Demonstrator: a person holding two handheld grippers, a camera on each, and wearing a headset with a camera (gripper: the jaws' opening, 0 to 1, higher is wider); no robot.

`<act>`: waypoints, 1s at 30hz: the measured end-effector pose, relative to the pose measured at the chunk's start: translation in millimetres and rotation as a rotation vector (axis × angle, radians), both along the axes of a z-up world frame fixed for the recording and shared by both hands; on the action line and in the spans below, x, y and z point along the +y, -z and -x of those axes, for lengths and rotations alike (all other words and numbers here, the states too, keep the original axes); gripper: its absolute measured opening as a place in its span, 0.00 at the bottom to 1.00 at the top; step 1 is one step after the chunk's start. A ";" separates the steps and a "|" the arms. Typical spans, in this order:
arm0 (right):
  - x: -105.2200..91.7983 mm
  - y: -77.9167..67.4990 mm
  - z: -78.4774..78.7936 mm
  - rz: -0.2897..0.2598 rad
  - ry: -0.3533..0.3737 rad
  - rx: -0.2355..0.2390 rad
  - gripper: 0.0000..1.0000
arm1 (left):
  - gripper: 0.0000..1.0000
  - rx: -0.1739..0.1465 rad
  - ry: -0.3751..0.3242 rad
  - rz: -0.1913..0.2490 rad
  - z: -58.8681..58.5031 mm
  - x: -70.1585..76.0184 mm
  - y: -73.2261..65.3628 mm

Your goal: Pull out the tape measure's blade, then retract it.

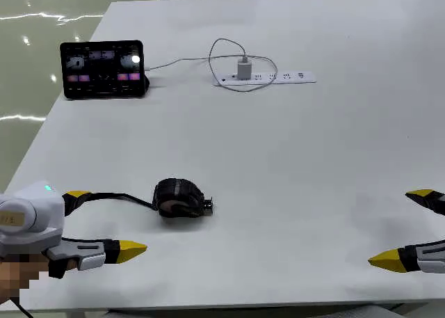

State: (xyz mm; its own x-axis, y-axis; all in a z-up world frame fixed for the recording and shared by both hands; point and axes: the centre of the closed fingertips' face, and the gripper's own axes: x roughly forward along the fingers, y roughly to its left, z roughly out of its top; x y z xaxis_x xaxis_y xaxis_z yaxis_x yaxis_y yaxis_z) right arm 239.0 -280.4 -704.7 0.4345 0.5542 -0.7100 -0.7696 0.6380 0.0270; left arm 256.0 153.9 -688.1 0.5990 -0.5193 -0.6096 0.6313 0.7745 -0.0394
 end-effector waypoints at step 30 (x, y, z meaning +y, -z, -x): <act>17.0 -6.2 -13.7 0.028 -0.085 -0.047 0.99 | 0.98 0.031 0.153 -0.028 -7.0 -10.8 -7.7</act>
State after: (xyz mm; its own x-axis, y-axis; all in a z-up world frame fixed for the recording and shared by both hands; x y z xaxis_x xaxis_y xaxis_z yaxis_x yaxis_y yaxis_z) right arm 252.7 -263.4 -698.5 0.4194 0.5707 -0.7060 -0.8213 0.5699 -0.0271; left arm 263.1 143.1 -680.4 0.4945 -0.5854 -0.6425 0.7410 0.6703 -0.0403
